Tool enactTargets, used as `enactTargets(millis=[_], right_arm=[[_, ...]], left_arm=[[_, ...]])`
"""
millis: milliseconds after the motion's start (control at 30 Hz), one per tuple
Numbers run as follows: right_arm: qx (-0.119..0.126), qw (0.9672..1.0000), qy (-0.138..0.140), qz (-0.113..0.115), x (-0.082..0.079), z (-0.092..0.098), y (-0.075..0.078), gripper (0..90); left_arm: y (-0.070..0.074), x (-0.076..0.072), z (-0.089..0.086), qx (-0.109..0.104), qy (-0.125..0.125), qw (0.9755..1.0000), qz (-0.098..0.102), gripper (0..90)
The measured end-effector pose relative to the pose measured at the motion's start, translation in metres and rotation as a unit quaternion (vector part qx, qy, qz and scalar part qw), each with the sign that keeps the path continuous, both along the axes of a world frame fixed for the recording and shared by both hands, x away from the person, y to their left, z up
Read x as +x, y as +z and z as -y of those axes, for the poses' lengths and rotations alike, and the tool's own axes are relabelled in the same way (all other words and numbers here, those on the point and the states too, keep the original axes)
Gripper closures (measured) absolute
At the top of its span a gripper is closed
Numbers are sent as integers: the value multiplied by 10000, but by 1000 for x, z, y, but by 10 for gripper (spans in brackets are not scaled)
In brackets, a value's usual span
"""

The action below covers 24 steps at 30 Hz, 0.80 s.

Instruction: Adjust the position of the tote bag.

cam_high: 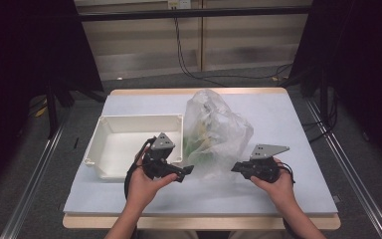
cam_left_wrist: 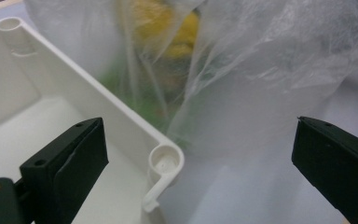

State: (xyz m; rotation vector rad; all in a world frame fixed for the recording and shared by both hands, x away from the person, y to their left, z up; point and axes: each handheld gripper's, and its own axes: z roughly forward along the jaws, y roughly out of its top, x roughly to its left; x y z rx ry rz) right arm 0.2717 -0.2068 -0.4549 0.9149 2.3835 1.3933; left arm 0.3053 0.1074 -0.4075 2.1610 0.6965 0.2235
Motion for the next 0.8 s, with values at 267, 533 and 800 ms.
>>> enactTargets(millis=[267, 533, 800], right_arm=[[-9, 10000, 64, -38, -1, -14, -1, 877], [-112, 9997, 194, -26, -4, -28, -3, 844], [-162, 9999, 4, -45, -9, -13, -5, 468]], left_arm=[[2, -3, 13, 50, -254, 9996, 69, 142], [-4, -4, 28, 269, -627, 9977, 66, 408], [-3, 3, 28, 310, -512, 9981, -172, 760]])
